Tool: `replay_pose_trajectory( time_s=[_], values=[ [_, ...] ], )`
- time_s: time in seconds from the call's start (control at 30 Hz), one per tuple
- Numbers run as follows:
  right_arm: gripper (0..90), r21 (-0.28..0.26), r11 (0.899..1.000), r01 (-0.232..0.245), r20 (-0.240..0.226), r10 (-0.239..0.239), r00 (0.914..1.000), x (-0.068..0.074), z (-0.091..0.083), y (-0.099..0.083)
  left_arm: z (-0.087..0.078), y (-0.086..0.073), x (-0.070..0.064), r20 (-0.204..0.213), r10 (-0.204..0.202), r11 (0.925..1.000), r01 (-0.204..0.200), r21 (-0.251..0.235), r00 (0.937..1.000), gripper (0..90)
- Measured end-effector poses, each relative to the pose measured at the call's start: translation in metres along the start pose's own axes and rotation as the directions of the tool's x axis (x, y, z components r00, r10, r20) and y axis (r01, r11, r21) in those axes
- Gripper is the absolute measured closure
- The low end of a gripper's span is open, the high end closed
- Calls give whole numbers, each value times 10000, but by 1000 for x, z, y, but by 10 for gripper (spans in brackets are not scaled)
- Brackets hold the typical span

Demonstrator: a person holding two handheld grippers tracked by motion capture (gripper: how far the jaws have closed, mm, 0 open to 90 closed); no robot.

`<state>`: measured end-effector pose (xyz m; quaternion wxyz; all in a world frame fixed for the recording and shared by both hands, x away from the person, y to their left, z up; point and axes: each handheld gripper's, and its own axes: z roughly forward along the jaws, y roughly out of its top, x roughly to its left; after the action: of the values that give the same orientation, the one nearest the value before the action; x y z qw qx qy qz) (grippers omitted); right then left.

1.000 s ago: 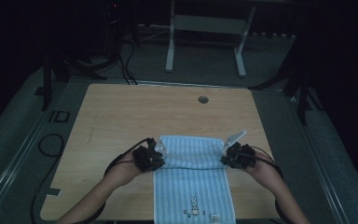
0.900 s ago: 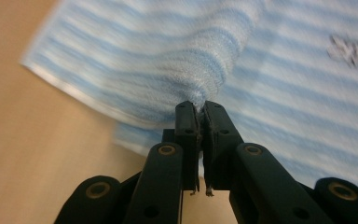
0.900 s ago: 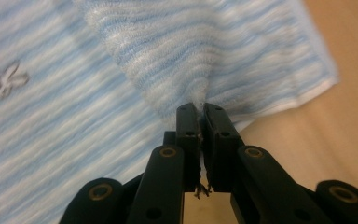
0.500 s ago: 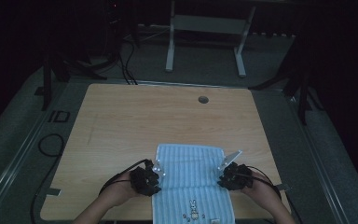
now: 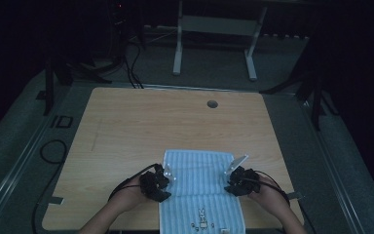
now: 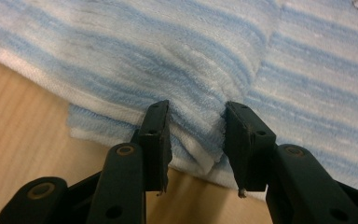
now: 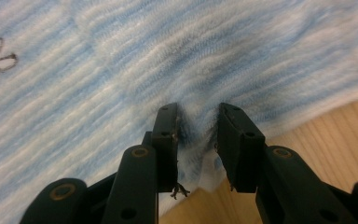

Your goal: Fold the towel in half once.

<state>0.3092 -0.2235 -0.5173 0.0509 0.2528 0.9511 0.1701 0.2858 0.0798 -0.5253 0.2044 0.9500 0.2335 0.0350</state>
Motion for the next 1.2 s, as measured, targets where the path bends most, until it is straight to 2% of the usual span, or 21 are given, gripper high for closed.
replay_pose_trajectory(
  time_s=[0.13,0.2,0.27,0.3,0.4,0.6,0.83,1.03,1.1,1.13,1.17,1.2],
  values=[
    [668,72,9999,-86,3,86,10000,-10,3,6,3,5,16,-130,37,10000,-38,-61,9999,609],
    [666,26,9999,-108,10,108,9999,-16,5,10,4,8,28,-125,-273,9993,270,-242,9995,610],
    [665,-35,9996,-291,-64,290,9996,-23,7,14,5,10,37,-147,-351,9989,347,-303,9993,610],
    [665,-47,9994,-333,-83,332,9994,-27,8,16,6,12,42,-291,-337,9990,329,-289,9990,610],
    [663,-62,9988,-493,-155,492,9987,-38,11,24,8,16,51,-484,-200,9995,187,-260,9986,609],
    [659,-54,9974,-713,-197,712,9973,-57,16,37,11,25,72,-595,-539,9982,523,-288,9968,609],
    [650,-45,9941,-1080,-321,1078,9937,-80,21,49,14,32,86,-797,-693,9972,666,-353,9944,608],
    [604,-18,9948,-1017,-58,1017,9948,-78,22,53,14,30,86,-785,-858,9955,823,-462,9932,594],
    [593,-125,9957,-920,51,920,9957,-77,17,53,11,32,86,-718,-954,9953,939,-236,9928,547],
    [588,-233,9944,-1027,52,1028,9947,-79,13,53,9,34,87,-816,-938,9956,930,-147,9922,505],
    [587,-317,9939,-1059,62,1061,9943,-80,10,54,5,35,89,-960,-1029,9947,1021,-138,9900,493],
    [587,-460,9933,-1060,137,1067,9942,-82,5,54,-1,37,93,-1012,-1336,9908,1308,-342,9859,493]
  ],
)
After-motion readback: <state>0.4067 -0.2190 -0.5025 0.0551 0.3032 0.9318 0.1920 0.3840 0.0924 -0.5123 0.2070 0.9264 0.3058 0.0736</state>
